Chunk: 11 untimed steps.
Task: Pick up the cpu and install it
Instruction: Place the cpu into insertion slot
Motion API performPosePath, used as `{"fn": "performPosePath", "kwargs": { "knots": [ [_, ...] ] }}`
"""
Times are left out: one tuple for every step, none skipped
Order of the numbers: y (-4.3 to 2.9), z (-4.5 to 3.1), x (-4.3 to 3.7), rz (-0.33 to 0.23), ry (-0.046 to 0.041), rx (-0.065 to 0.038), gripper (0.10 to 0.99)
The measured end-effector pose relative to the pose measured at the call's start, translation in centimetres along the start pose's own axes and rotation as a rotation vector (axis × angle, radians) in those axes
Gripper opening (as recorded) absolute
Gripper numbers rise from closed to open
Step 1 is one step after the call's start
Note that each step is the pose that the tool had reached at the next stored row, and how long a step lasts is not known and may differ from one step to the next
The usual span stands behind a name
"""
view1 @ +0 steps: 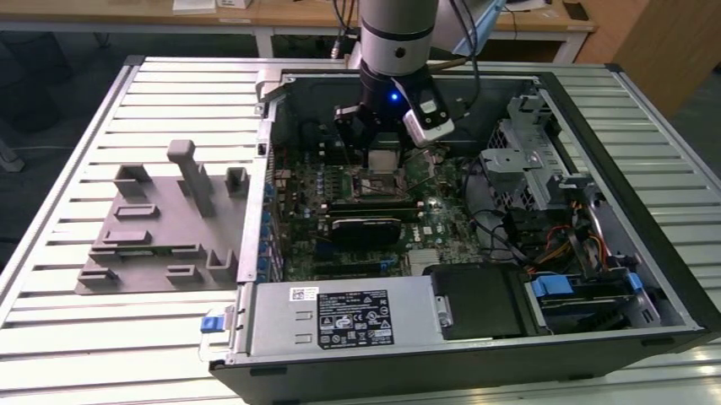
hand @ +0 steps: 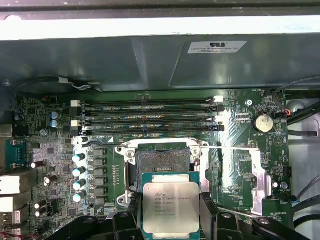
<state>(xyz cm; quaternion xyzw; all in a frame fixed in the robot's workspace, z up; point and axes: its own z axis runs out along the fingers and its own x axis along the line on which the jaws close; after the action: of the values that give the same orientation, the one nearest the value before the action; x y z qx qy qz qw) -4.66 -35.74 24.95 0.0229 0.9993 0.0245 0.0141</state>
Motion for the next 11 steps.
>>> {"fn": "performPosePath", "kwargs": {
  "knots": [
    [0.00, 0.00, 0.00, 0.000, 0.0000, 0.000, 0.541],
    [0.00, 0.00, 0.00, 0.000, 0.0000, 0.000, 0.541],
    [0.00, 0.00, 0.00, 0.000, 0.0000, 0.000, 0.541],
    [0.00, 0.00, 0.00, 0.001, 0.0000, 0.000, 0.541],
    [0.00, 0.01, -0.01, 0.005, -0.0003, 0.000, 0.541],
    [0.00, 0.01, -0.01, 0.015, -0.0008, 0.000, 0.541],
    [0.00, 0.01, -0.01, 0.025, -0.0013, 0.001, 0.541],
    [0.00, 0.01, -0.01, 0.040, -0.0021, 0.001, 0.541],
    [0.00, 0.01, 0.00, 0.055, -0.0028, 0.001, 0.541],
    [0.00, 0.01, 0.00, 0.069, -0.0035, 0.002, 0.541],
    [0.00, 0.01, 0.00, 0.083, -0.0041, 0.002, 0.541]
  ]
}}
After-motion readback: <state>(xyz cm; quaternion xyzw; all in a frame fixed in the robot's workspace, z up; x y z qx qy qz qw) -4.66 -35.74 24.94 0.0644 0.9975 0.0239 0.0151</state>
